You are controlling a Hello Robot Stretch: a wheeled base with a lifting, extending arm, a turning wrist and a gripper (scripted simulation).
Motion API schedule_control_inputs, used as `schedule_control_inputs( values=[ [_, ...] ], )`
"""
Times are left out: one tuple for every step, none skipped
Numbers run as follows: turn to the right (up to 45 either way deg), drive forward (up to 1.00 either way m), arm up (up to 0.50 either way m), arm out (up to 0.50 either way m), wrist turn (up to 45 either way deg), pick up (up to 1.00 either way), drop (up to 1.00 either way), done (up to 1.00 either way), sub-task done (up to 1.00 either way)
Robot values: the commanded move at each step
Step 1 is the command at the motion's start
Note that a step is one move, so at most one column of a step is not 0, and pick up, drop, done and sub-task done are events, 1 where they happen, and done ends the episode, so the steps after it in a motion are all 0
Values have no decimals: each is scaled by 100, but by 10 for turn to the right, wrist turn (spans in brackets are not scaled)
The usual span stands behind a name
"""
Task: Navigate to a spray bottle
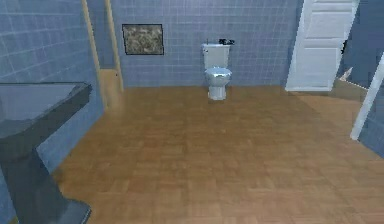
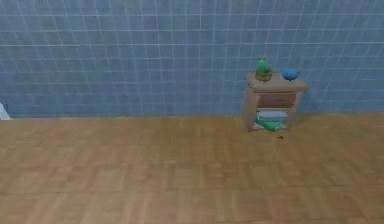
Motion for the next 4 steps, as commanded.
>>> schedule_control_inputs(
  values=[
    [0, 50, 0, 0, 0, 0, 0, 0, 0],
    [0, 100, 0, 0, 0, 0, 0, 0, 0],
    [-60, 0, 0, 0, 0, 0, 0, 0, 0],
    [0, 20, 0, 0, 0, 0, 0, 0, 0]
  ],
)
